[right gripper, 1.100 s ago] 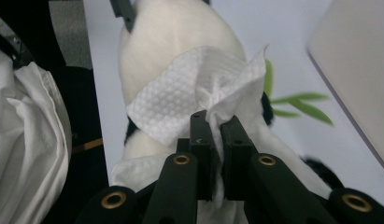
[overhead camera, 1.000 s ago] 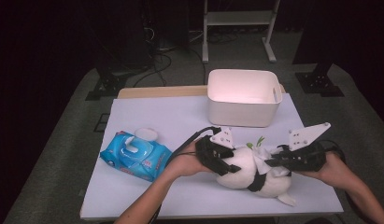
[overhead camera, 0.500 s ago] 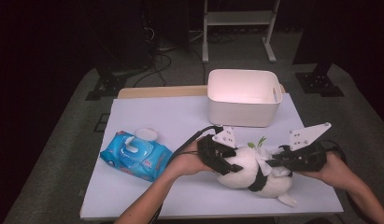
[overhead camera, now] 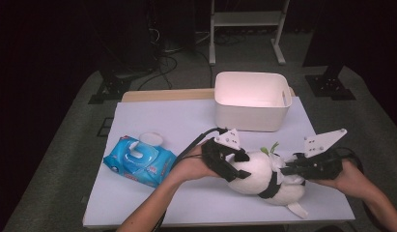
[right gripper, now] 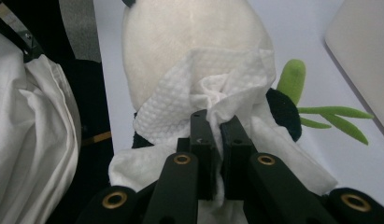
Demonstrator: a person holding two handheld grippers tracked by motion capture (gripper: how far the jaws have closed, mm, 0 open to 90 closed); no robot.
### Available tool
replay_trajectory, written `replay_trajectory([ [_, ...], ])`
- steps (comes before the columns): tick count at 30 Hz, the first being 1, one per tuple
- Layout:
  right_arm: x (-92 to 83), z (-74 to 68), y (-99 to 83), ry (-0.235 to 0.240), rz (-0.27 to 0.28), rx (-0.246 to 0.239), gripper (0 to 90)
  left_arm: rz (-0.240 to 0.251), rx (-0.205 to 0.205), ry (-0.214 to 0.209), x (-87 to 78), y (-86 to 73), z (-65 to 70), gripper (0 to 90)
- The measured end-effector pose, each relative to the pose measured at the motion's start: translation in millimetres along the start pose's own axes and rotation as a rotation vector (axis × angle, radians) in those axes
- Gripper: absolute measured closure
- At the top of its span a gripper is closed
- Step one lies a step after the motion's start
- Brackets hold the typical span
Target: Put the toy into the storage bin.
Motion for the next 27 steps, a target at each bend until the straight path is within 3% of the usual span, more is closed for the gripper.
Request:
replay_trajectory([
  [9,-5.7,2.5,-11.5,-0.001,0.024,0.031,85.2,-0.011,-0.052,-0.022,0.5,-17.0,-2.3,21.5],
  [16,-11.0,4.1,-20.0,-0.012,0.041,0.058,85.2,-0.031,-0.066,-0.043,7.4,-27.7,0.7,19.8],
  [22,-10.7,2.8,-16.8,0.0,0.089,0.059,85.1,0.022,-0.065,-0.026,6.0,-19.5,-0.9,37.6],
  [27,-7.2,3.3,-0.4,0.016,0.144,0.034,85.3,0.032,-0.067,-0.003,-5.8,-12.4,-7.5,38.9],
])
Point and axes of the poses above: each handheld gripper's, and its own axes: x roughly forward along the jaws, y roughly out of its top, z roughly to its right, the point moved 6 cm from there along x, roughly forward along the jaws, and after that the axes turned 10 degrees about y, right-handed, at the moved point
